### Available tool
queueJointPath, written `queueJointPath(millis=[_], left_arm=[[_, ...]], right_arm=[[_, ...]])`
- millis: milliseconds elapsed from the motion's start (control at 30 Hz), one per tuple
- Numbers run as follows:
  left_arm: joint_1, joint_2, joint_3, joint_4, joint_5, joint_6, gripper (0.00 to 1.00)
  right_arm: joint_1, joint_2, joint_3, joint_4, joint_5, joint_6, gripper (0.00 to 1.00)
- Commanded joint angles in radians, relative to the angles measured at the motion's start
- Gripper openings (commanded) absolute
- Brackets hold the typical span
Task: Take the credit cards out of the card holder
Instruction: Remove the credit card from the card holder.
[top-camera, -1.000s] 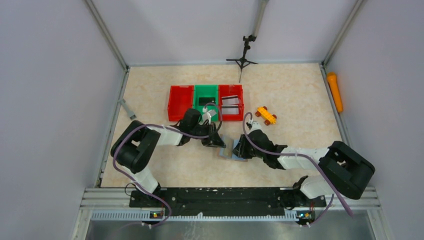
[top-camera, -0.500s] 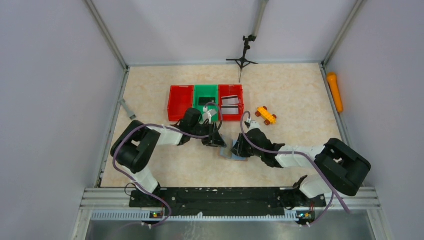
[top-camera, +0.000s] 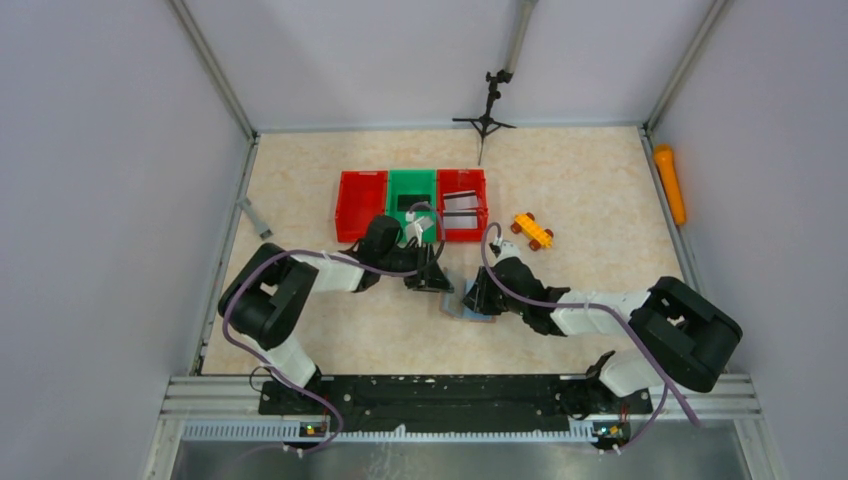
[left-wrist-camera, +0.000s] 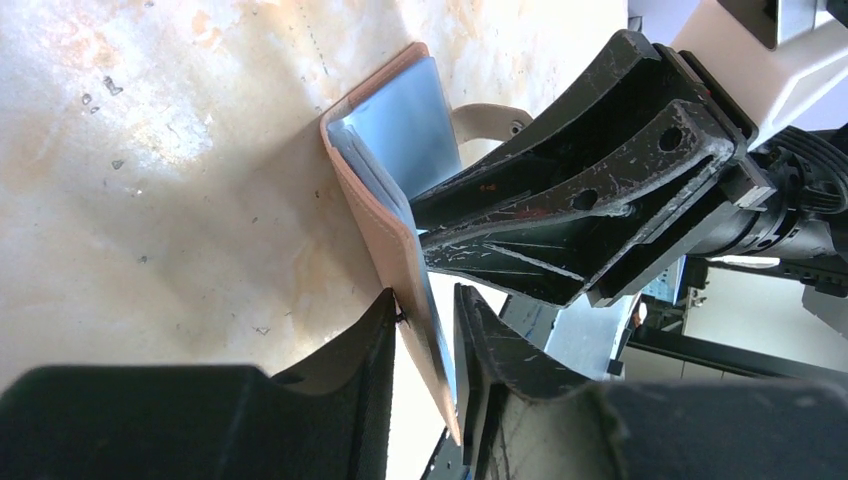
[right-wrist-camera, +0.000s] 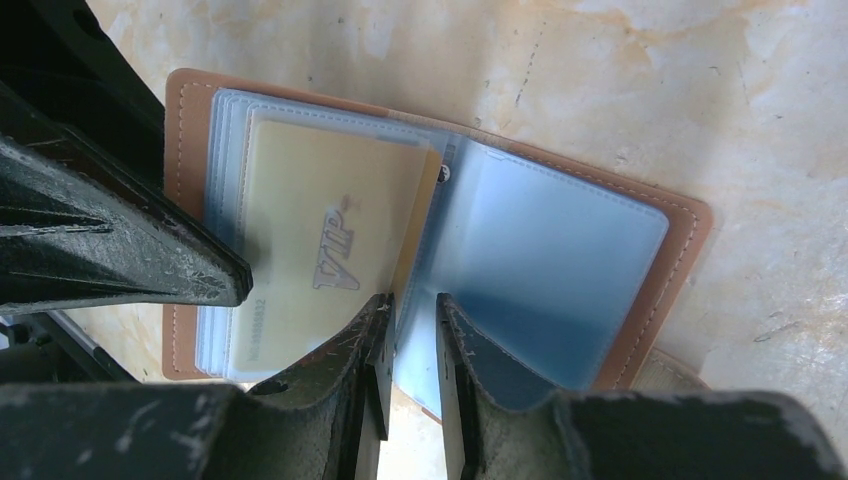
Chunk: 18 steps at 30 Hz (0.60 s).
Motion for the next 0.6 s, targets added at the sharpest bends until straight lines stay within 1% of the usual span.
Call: queueJointPath(millis=[0, 133, 200, 233, 367, 567], left_arm=[[0.0, -0.038, -0.017, 0.089, 0.038, -0.012, 0.28], [-0.001, -0.028, -0.012, 0.089, 0.044, -0.014, 0.21], [0.001, -0.028, -0.013, 0.094, 0.049, -0.019, 0.19], [0.001, -0.029, -0.015, 0.101, 0.054, -0.022, 0.2], [0.001, -0.029, -0.026, 0.146, 0.074, -0.044, 0.25], [0.004, -0.018, -0.032, 0.186, 0.1, -0.071, 0.25]], right_arm=[[0.01, 0.008, 0.023, -0.025, 0.014, -0.015, 0.24], [0.011, 0.003, 0.022, -0.025, 0.013, -0.016, 0.24], [0.011, 0.002, 0.021, -0.025, 0.014, -0.017, 0.24], [0.01, 0.003, 0.021, -0.025, 0.014, -0.016, 0.24], [0.01, 0.003, 0.021, -0.024, 0.012, -0.016, 0.24], [0.011, 0.004, 0.021, -0.025, 0.013, -0.016, 0.24]])
